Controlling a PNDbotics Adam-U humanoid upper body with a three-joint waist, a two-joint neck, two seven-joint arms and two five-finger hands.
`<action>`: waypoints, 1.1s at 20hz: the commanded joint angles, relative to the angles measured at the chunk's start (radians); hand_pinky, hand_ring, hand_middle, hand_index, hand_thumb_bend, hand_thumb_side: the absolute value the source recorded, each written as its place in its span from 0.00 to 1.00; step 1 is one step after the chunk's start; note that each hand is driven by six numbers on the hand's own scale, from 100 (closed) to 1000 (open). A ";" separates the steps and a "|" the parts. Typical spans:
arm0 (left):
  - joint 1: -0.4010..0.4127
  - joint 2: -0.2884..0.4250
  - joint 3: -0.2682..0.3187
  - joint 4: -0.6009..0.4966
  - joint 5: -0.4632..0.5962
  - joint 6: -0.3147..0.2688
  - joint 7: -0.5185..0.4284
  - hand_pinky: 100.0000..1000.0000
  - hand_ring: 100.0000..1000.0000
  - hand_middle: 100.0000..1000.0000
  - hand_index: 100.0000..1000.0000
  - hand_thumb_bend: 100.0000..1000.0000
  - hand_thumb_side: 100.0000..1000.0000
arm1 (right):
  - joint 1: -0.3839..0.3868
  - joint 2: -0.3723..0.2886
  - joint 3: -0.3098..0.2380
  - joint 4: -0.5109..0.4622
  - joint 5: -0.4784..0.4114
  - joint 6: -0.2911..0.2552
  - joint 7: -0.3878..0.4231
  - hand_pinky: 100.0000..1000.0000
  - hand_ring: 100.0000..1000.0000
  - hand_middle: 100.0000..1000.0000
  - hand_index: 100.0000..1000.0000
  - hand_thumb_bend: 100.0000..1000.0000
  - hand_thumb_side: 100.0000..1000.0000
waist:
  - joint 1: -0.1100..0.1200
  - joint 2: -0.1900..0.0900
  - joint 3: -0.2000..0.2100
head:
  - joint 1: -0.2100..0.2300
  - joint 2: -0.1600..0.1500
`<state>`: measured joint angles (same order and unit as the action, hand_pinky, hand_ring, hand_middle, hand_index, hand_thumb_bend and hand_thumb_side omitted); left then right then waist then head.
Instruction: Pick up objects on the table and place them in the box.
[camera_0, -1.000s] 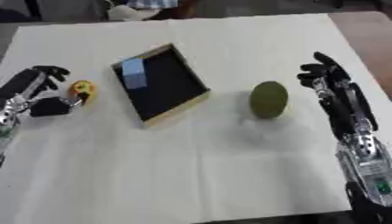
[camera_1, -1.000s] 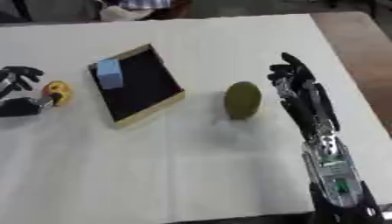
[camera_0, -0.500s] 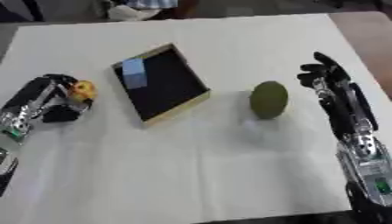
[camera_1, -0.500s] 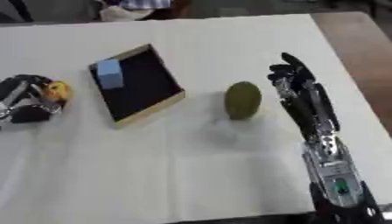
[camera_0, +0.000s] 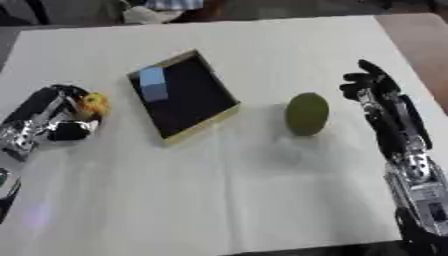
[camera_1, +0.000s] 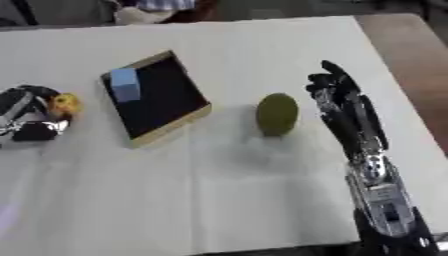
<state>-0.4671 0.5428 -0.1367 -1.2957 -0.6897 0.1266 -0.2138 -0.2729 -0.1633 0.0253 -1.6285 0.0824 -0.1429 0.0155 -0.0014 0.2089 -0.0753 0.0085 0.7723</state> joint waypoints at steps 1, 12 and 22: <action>-0.011 0.020 0.009 -0.013 -0.015 -0.007 -0.003 0.68 0.58 0.60 0.76 0.12 0.14 | -0.013 -0.012 -0.003 -0.016 0.005 -0.002 0.002 0.77 0.72 0.71 0.92 0.00 0.64 | 0.006 -0.023 -0.001 | 0.002 -0.002; -0.038 0.023 0.008 -0.235 -0.047 -0.017 0.069 0.64 0.51 0.49 0.67 0.00 0.03 | -0.010 -0.012 -0.004 -0.017 0.004 -0.002 0.001 0.77 0.72 0.71 0.92 0.00 0.64 | 0.010 -0.025 -0.003 | -0.006 -0.002; -0.116 -0.020 -0.132 -0.245 -0.019 -0.084 -0.050 0.65 0.54 0.53 0.71 0.02 0.07 | -0.011 -0.008 -0.001 -0.016 0.005 -0.002 0.004 0.77 0.72 0.71 0.93 0.00 0.64 | 0.006 -0.031 -0.015 | -0.004 -0.002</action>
<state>-0.5634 0.5134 -0.2597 -1.5349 -0.7138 0.0511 -0.2500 -0.2726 -0.1631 0.0255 -1.6285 0.0833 -0.1419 0.0171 -0.0014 0.2087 -0.0895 0.0060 0.7723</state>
